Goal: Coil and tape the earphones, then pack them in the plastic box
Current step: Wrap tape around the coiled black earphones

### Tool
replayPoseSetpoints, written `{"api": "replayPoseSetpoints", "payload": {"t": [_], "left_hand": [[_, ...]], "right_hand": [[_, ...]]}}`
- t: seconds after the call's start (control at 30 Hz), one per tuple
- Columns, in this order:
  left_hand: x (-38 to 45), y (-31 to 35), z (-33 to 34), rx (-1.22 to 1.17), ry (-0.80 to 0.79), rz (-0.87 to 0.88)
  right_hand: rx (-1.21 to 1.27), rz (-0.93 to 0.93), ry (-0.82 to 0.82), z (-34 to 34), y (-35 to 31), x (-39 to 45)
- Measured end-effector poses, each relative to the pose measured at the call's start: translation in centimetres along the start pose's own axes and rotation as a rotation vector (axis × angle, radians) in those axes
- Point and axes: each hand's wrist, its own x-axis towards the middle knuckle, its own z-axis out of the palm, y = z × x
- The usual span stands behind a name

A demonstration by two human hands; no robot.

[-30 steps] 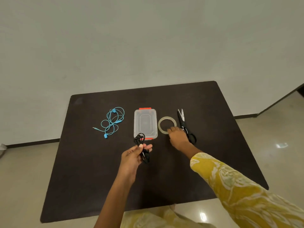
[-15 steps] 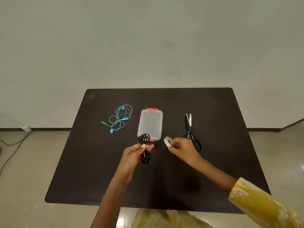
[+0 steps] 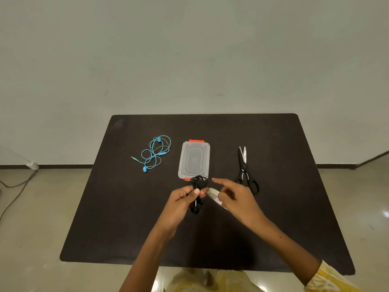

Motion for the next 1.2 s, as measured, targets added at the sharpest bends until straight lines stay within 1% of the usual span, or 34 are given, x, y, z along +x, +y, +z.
{"api": "replayPoseSetpoints", "payload": {"t": [0.07,0.23,0.37,0.53,0.6,0.67,0.83,0.93,1.0,1.1,1.2], "left_hand": [[-0.2,-0.1,-0.2,0.006,0.020,-0.002],[-0.4,-0.1,-0.6,-0.065,0.067,-0.025],[-0.7,-0.2,-0.7,-0.080,0.007,-0.042],[-0.7,0.0,-0.9,-0.220,0.005,-0.103],[-0.7,0.1,-1.0,-0.273,-0.002,-0.118],[-0.8,0.2,-1.2,-0.297,-0.009,-0.126],[-0.7,0.5,-1.2,-0.323,-0.029,-0.112],[-0.6,0.6,-0.9,-0.281,-0.014,-0.078],[-0.6,0.5,-0.5,-0.224,0.006,-0.049],[-0.4,0.2,0.1,-0.190,0.026,-0.033],[-0.2,-0.2,1.0,-0.165,0.027,-0.020]], "right_hand": [[0.004,0.005,-0.008,0.3,-0.1,-0.1],[0.128,0.043,-0.067,0.6,-0.4,-0.5],[0.192,0.063,-0.091,0.9,-0.7,-0.7],[0.285,0.063,-0.106,1.3,-1.1,-0.8],[0.282,0.041,-0.122,1.3,-1.0,-0.8],[0.273,0.047,-0.105,1.4,-0.8,-0.8],[0.248,0.061,0.020,2.0,-0.5,-0.7],[0.182,0.091,0.047,2.4,-0.3,-0.4],[0.020,0.083,0.113,2.7,0.1,-0.1],[-0.235,-0.002,0.227,2.9,0.3,0.4],[-0.296,-0.009,0.283,2.9,0.0,1.1]]}}
